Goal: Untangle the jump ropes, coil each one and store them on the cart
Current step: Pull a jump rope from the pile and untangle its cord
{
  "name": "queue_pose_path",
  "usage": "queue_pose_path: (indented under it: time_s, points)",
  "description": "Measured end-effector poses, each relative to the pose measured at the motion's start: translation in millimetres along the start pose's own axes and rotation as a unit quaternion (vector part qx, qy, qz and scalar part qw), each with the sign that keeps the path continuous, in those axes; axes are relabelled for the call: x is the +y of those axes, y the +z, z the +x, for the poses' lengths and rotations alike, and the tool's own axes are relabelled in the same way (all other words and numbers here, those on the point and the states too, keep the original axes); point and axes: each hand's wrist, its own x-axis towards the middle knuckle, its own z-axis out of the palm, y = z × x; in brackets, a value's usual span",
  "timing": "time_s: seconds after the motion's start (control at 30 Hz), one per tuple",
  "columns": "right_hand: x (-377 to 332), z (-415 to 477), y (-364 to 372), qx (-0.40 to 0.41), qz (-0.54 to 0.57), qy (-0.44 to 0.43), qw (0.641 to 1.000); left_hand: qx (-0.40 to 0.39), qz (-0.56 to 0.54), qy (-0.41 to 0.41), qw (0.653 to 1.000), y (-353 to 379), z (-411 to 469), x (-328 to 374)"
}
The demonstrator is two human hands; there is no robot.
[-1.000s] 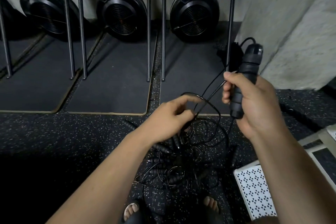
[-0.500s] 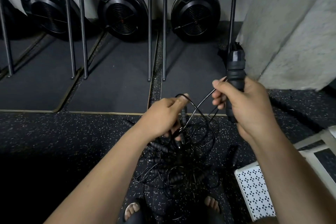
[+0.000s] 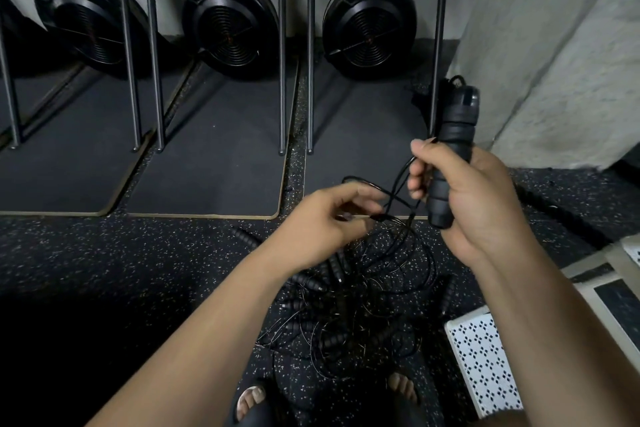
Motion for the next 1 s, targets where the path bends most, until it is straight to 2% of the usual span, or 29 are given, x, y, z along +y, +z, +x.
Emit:
queue_pose_path:
  time_s: [0.13,0.2,0.33,0.43,0.53,0.67,0.87,1.0]
  points:
    - [2.2,-3.2,5.8,-0.032,0.005,0.012,0.999,0.013,0.016,0.041,0.999,7.1,0.8,2.5]
    - [2.8,-3.0,6.0,-0.022,-0.002,-0.001,1.0,0.018,0.042,0.045,0.998,8.5,-0.2,2.9]
    - [3.3,0.9,2.3,0.012,0.02,0.001,1.0,0.01,0.021,0.021,1.0,12.3,-1.2,8.5]
    - [6.1,2.0,0.3,-0.026,0.036,0.029,0.999,0.022,0.053,0.039,0.998,11.7,-3.6,14.2]
    - [13.2,2.0,-0.7,-0.07,-0.013,0.059,0.996,0.042,0.096,0.044,0.994,8.1,-5.8,20.8]
    - [21.7,2.6,-2.0,-0.054,-0.098,0.06,0.992,0.082,0.109,0.05,0.989,1.4,-6.7,22.6]
    - [25.4,4.6,0.1,-0.043,-0.088,0.052,0.994,0.105,0.114,0.077,0.985,-4.7,-7.3,23.5]
    - [27.0,7.3,-1.2,-0.058,-0.042,0.107,0.992,0.138,0.114,0.074,0.981,-3.0,-7.5,20.7]
